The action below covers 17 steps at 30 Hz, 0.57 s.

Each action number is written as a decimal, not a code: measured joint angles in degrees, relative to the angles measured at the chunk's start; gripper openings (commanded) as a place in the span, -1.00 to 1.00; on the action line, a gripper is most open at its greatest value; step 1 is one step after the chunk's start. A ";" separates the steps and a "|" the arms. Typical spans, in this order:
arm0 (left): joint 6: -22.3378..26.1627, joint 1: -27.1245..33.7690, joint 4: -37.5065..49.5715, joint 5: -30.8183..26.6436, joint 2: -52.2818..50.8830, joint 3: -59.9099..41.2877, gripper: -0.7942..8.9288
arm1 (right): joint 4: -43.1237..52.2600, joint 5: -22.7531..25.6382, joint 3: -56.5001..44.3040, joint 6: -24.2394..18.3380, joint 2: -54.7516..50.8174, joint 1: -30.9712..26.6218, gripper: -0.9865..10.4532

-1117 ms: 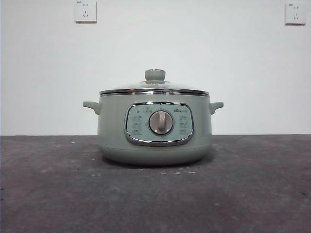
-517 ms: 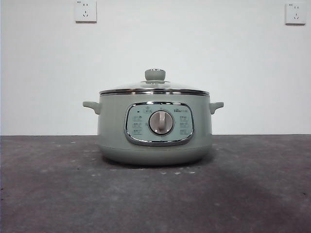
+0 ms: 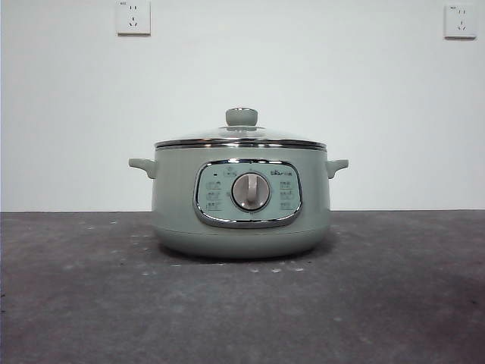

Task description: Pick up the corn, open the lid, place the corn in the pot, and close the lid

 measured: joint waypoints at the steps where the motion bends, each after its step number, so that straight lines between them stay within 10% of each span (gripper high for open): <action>1: 0.00 0.00 0.00 0.00 0.02 0.00 -0.84 | -0.33 -0.42 -0.24 0.02 -0.04 0.00 -0.83; 17: 0.00 0.00 0.00 0.00 0.04 0.00 -0.84 | -2.67 -0.50 -0.31 0.02 -0.04 0.00 -0.83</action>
